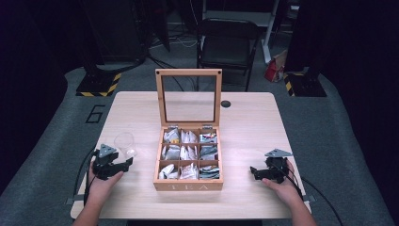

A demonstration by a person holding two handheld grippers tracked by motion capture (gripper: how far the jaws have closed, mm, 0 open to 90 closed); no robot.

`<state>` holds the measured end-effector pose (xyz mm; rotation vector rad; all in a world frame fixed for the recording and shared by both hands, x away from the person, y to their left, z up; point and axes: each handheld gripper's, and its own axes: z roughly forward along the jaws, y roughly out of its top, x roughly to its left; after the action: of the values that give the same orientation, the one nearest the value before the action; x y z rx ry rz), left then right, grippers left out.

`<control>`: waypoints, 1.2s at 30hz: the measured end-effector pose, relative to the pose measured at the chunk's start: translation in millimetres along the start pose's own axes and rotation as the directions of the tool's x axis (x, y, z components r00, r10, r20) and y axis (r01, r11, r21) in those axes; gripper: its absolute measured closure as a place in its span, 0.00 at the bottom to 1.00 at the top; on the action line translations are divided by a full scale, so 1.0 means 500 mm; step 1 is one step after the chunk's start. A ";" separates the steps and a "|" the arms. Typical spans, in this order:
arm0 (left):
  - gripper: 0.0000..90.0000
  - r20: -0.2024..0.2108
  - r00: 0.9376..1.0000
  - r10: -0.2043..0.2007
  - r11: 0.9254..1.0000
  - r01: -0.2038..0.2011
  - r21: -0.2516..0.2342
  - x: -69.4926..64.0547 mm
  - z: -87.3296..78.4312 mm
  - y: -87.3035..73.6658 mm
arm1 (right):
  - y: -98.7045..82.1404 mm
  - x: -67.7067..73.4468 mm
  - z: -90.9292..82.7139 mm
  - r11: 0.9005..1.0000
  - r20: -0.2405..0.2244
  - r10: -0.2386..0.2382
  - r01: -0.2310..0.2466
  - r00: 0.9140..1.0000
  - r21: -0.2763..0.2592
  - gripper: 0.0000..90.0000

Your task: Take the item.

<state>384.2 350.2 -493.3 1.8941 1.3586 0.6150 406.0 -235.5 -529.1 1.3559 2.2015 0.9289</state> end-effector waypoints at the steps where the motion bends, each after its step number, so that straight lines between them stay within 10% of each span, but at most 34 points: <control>1: 0.34 0.003 1.000 0.005 1.000 -0.005 0.010 -0.001 -0.003 0.002 | 0.000 0.000 0.000 1.000 0.000 0.000 0.000 1.000 0.000 0.00; 19: 0.38 0.095 0.995 0.040 0.999 -0.038 -0.021 -0.031 -0.029 0.009 | 0.000 0.000 0.000 1.000 0.000 -0.001 0.001 1.000 0.001 0.00; 36: 0.48 0.189 0.977 0.096 0.995 -0.095 -0.010 -0.066 -0.021 0.022 | 0.000 0.000 0.000 1.000 0.000 0.000 0.000 1.000 0.001 0.00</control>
<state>372.2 319.8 -477.1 1.9718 1.1521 0.4686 406.0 -235.5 -529.0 1.3556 2.2023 0.9285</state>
